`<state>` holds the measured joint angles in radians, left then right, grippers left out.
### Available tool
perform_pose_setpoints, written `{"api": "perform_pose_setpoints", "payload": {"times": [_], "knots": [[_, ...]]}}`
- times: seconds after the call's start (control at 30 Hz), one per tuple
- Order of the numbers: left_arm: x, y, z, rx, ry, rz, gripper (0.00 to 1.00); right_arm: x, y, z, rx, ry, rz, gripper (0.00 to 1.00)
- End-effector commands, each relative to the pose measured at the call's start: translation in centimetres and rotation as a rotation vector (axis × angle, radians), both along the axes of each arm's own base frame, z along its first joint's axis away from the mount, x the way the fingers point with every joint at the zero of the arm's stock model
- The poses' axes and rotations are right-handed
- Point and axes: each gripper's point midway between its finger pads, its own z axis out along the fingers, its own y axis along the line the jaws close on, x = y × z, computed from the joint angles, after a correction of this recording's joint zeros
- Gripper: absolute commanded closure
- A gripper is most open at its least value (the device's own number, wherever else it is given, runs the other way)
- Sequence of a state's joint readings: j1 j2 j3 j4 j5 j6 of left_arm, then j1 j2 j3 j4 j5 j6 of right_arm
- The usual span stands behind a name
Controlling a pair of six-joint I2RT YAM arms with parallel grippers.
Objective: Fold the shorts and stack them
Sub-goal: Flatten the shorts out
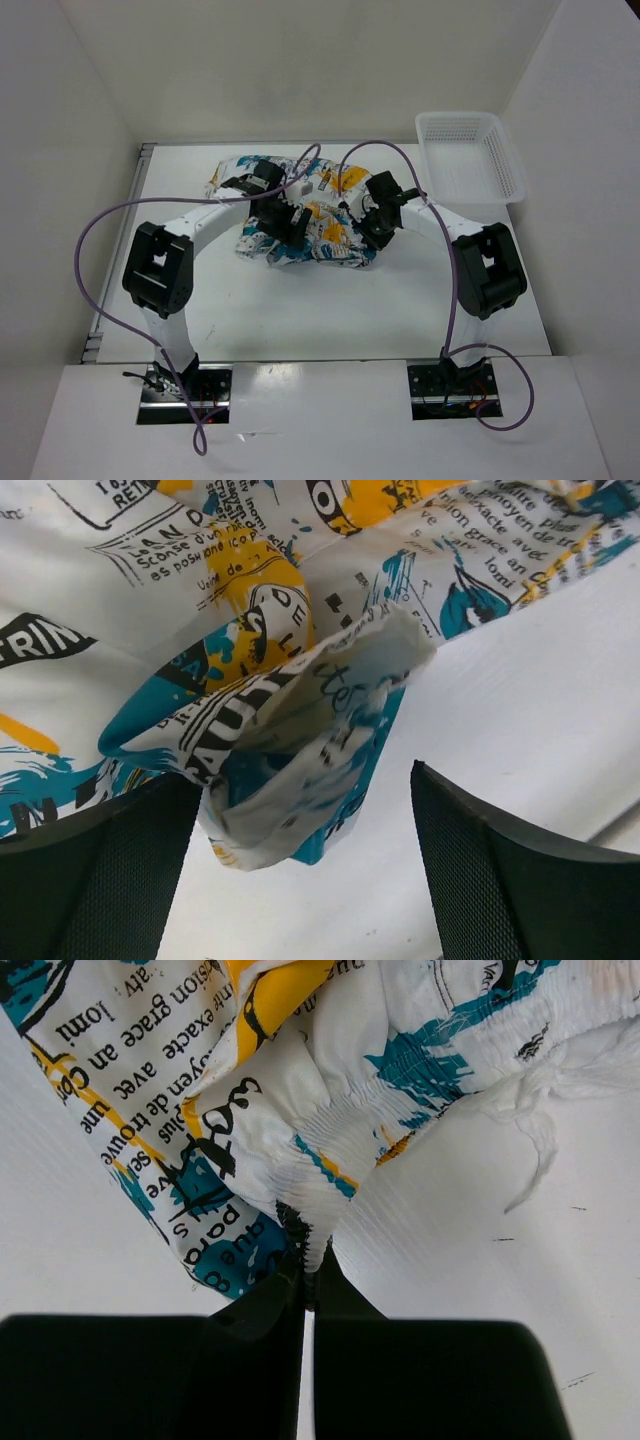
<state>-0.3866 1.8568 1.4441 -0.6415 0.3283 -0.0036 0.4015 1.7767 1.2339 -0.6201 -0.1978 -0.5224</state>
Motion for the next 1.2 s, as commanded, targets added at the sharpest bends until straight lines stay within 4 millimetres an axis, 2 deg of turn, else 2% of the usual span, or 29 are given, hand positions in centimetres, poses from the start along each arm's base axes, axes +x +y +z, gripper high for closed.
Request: {"api": "perform_pose_setpoints", "payload": {"times": [0.0,0.03,0.1,0.17,0.2,0.27,0.33,0.37,0.43,0.47,0.53,0.57,0.6,0.63,0.67,0.7,0.73,0.77,0.83,0.87,0.93,1.0,1.07,1.17], "knots": [[1.5,2.0,-0.4,0.114,-0.095,0.061,0.09,0.7,0.2,0.1,0.005,-0.035,0.013,1.0],[1.1,2.1,-1.5,0.144,-0.083,0.059,0.09,0.7,0.2,0.1,0.005,-0.035,0.013,1.0],[1.3,2.6,-1.6,0.174,-0.096,0.075,0.24,0.4,0.1,-0.1,0.001,-0.026,0.014,1.0],[1.3,3.2,-1.9,0.201,-0.097,0.086,0.41,0.5,0.1,0.2,0.005,-0.035,0.013,1.0],[1.4,3.4,-2.0,0.211,-0.101,0.092,0.57,0.5,0.1,0.2,0.005,-0.035,0.013,1.0],[1.8,3.8,-1.3,0.234,-0.122,0.108,0.8,0.2,0.0,-0.1,-0.002,-0.03,0.023,1.0],[2.0,5.4,0.1,0.279,-0.152,0.147,0.98,0.2,0.0,-0.1,-0.002,-0.03,0.023,1.0],[2.0,6.2,0.6,0.288,-0.155,0.166,1.0,0.3,-0.2,-0.1,-0.01,-0.033,0.019,1.0],[2.2,9.3,2.2,0.313,-0.158,0.242,1.0,0.3,-0.2,-0.1,-0.012,-0.036,0.028,1.0],[2.4,11.6,3.2,0.32,-0.165,0.302,1.0,0.4,-0.4,-0.1,-0.023,-0.04,0.023,1.0],[1.7,14.5,4.1,0.351,-0.146,0.367,0.97,0.6,-0.7,-0.1,-0.039,-0.049,0.027,1.0],[0.9,15.9,4.6,0.355,-0.138,0.398,0.94,0.8,-1.2,-0.1,-0.05,-0.053,0.014,1.0],[0.1,18.4,4.8,0.368,-0.105,0.457,0.9,1.0,-1.7,-0.1,-0.05,-0.053,0.0,1.0],[-0.7,19.6,4.8,0.376,-0.082,0.484,0.88,1.1,-1.9,-0.1,-0.063,-0.06,0.005,1.0],[-1.5,20.4,5.4,0.364,-0.077,0.508,0.84,1.2,-2.2,-0.1,-0.063,-0.06,-0.004,1.0],[-3.4,21.1,4.9,0.37,-0.013,0.517,0.77,1.0,-2.3,-0.4,-0.067,-0.051,-0.004,1.0],[-4.6,21.7,4.8,0.351,0.027,0.535,0.61,1.1,-2.3,0.0,-0.066,-0.064,0.005,1.0],[-5.6,22.1,5.0,0.354,0.042,0.545,0.56,0.8,-2.5,-0.4,-0.07,-0.054,0.006,1.0],[-7.9,22.2,4.4,0.359,0.113,0.542,0.54,0.5,-2.4,-0.1,-0.062,-0.05,0.01,1.0],[-8.4,22.5,4.2,0.363,0.135,0.552,0.52,0.5,-2.4,-0.1,-0.062,-0.05,0.01,1.0],[-8.8,23.8,3.8,0.375,0.153,0.592,0.52,0.3,-2.5,0.0,-0.062,-0.051,0.01,1.0],[-8.0,24.0,4.2,0.339,0.127,0.613,0.51,0.4,-2.7,0.0,-0.077,-0.061,0.027,1.0],[-6.9,23.0,4.8,0.275,0.119,0.594,0.45,0.0,-2.9,-0.3,-0.086,-0.047,0.037,1.0],[-6.7,20.1,3.5,0.267,0.157,0.494,0.36,0.1,-3.1,-0.3,-0.097,-0.053,0.042,1.0]]}}
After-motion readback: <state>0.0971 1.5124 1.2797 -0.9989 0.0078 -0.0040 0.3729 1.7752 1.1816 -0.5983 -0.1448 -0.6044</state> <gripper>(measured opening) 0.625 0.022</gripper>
